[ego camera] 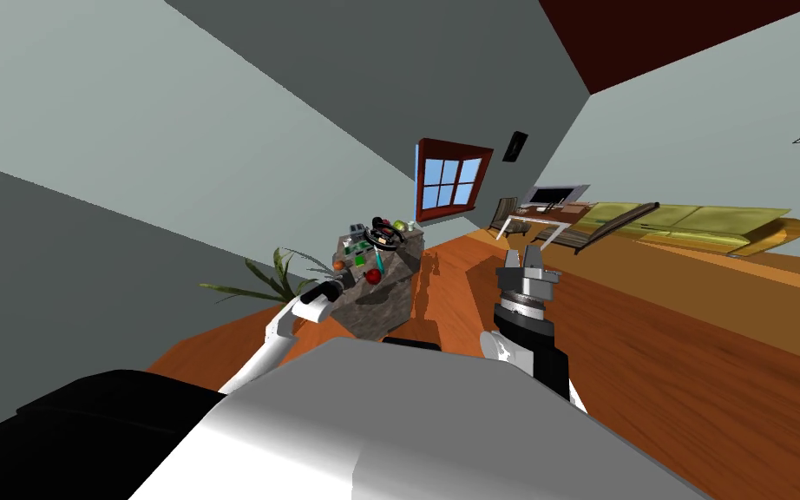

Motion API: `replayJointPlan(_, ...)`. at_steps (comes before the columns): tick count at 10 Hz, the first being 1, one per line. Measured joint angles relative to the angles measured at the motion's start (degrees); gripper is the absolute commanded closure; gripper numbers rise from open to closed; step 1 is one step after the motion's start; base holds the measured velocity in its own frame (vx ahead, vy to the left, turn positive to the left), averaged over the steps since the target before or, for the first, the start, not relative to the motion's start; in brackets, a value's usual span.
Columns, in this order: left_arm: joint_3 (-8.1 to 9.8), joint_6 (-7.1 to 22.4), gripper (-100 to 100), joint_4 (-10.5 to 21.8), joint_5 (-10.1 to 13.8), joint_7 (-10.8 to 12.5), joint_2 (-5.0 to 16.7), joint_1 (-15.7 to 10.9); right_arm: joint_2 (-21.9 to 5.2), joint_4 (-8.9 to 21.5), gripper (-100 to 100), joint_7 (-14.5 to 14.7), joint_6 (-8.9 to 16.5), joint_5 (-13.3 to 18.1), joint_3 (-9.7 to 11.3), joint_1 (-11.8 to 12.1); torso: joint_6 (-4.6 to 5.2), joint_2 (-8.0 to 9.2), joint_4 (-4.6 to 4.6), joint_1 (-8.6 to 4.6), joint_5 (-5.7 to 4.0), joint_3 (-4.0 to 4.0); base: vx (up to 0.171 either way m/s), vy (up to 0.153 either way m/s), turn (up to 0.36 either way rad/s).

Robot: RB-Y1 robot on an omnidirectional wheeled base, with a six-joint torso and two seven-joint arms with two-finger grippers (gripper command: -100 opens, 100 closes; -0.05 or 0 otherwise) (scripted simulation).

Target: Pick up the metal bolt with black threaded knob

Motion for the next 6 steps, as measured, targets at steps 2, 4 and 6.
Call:
replayJointPlan(2,0.22,2.6,-100,0.2,0.9,1.0,0.7,-0.1,0.0,0.0,0,0.0,0.0,0.0,0.0,0.0,-0.04,0.01,0.0,-0.02,0.0,0.01,0.008,0.015,-0.062)
replayJointPlan(4,0.45,5.5,-100,1.4,2.8,2.5,2.1,-0.6,0.0,0.0,0,0.0,0.0,0.0,0.0,0.0,-0.03,-0.04,-0.01,0.01,0.01,-0.02,0.016,0.027,-0.109)
replayJointPlan(6,0.76,8.6,-100,2.3,4.8,4.3,3.6,-1.0,0.0,0.0,0,0.0,0.0,0.0,0.0,0.0,-0.04,-0.05,-0.01,0.05,0.02,-0.03,0.008,0.024,-0.029)
